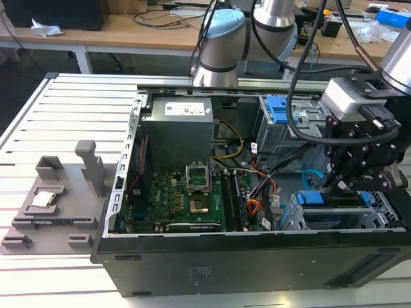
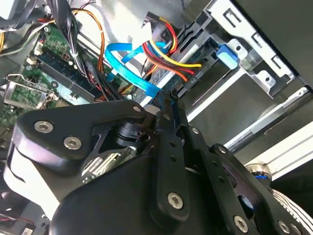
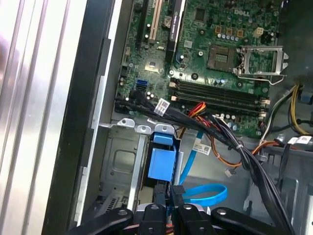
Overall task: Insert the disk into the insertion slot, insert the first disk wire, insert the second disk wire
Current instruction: 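Insert the second disk wire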
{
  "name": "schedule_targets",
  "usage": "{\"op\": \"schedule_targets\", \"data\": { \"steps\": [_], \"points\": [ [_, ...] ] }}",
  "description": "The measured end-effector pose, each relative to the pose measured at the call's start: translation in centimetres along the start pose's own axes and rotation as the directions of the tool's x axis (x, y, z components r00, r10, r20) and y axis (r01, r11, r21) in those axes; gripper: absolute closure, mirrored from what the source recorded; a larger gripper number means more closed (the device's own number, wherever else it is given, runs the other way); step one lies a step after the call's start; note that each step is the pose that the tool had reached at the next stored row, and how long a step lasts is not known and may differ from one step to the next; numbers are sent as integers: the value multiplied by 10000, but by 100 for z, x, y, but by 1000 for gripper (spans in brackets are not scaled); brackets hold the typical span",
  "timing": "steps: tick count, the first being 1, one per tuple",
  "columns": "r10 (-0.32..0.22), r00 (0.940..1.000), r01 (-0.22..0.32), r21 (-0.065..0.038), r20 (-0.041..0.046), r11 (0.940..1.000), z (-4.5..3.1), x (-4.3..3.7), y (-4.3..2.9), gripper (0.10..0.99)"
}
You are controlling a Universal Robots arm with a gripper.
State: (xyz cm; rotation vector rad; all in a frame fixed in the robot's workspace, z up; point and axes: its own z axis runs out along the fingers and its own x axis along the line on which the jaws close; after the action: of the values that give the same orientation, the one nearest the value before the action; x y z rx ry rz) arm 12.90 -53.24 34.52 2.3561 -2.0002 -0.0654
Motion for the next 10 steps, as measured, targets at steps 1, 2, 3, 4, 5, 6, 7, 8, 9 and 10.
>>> {"op": "schedule_targets", "data": {
  "steps": [1, 2, 3, 4, 5, 6, 7, 8, 9, 10],
  "points": [
    [96, 10000, -96, -1, 5, 10000, -1, 3, -21, 922],
    [177, 9998, -177, -2, 11, 9998, -1, 6, -36, 922],
    [242, 9997, -242, -4, 16, 9997, 1, 10, -51, 922],
    [285, 9996, -285, -8, 21, 9996, 8, 14, -61, 922],
    [307, 9995, -307, -10, 23, 9995, 13, 17, -66, 922],
    [325, 9995, -325, -12, 22, 9995, 15, 21, -69, 922],
    [349, 9994, -349, -13, 23, 9994, 19, 26, -74, 922],
    [370, 9993, -370, -12, 26, 9993, 22, 30, -77, 922],
    [385, 9993, -385, -12, 26, 9993, 24, 33, -77, 922],
    [410, 9992, -410, -12, 28, 9992, 28, 40, -78, 922]
  ]
}}
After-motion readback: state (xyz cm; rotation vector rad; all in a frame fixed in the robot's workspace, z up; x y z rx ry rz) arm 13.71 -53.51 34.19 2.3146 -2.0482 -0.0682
